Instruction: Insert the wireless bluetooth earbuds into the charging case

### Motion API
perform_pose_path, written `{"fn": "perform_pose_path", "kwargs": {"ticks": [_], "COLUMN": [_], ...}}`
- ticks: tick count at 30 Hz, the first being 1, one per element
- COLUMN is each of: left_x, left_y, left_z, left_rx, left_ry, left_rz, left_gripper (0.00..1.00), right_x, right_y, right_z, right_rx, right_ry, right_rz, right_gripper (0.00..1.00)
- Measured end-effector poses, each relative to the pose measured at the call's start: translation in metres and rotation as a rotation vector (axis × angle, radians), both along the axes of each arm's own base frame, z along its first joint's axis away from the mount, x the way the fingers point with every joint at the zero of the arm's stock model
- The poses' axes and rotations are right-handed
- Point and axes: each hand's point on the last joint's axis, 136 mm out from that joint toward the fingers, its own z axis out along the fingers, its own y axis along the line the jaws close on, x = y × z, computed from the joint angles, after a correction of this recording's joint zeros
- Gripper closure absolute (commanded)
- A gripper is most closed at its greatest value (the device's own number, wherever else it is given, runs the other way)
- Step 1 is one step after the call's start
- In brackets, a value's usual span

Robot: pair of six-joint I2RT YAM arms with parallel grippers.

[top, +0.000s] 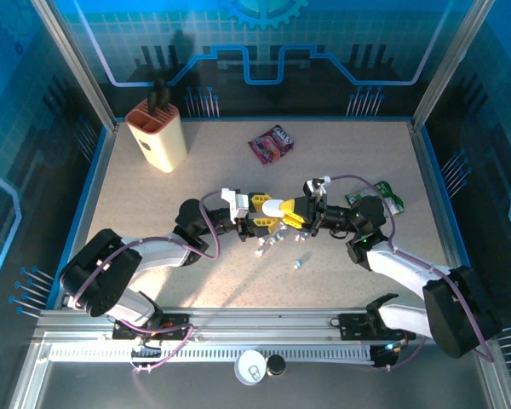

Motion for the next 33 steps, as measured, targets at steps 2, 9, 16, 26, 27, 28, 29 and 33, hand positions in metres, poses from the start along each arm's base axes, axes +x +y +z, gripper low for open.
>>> {"fn": "perform_pose_path", "kwargs": {"ticks": [2,9,16,26,27,28,29,33], "left_x": [0.0,0.0,-0.001,-0.002,-0.003,-0.003,-0.004,-0.007], "left_y": [0.0,0.0,0.0,-0.001,0.0,0.0,0.0,0.002], "left_z": [0.0,0.0,-0.001,-0.009,-0.009,-0.009,-0.008,-0.009], "left_rx": [0.0,0.0,0.003,0.044,0.05,0.052,0.056,0.077], "left_ry": [0.0,0.0,0.02,0.057,0.056,0.057,0.059,0.082], "left_rz": [0.0,-0.003,-0.015,-0.028,-0.027,-0.026,-0.026,-0.028], "left_gripper": [0.51,0.55,0.63,0.62,0.62,0.62,0.62,0.61], "right_x": [0.0,0.0,0.0,0.009,0.01,0.011,0.012,0.018], "right_y": [0.0,0.0,0.0,-0.018,-0.024,-0.028,-0.033,-0.045], "right_z": [-0.001,0.0,-0.001,-0.001,0.001,0.002,0.004,0.027], "right_rx": [-0.001,-0.001,-0.002,-0.04,-0.051,-0.066,-0.086,-0.247], "right_ry": [0.001,0.001,0.002,-0.023,-0.041,-0.06,-0.084,-0.274], "right_rz": [0.0,0.0,0.0,-0.072,-0.093,-0.106,-0.121,-0.185], "right_gripper": [0.93,0.93,0.91,0.32,0.3,0.28,0.26,0.17]}}
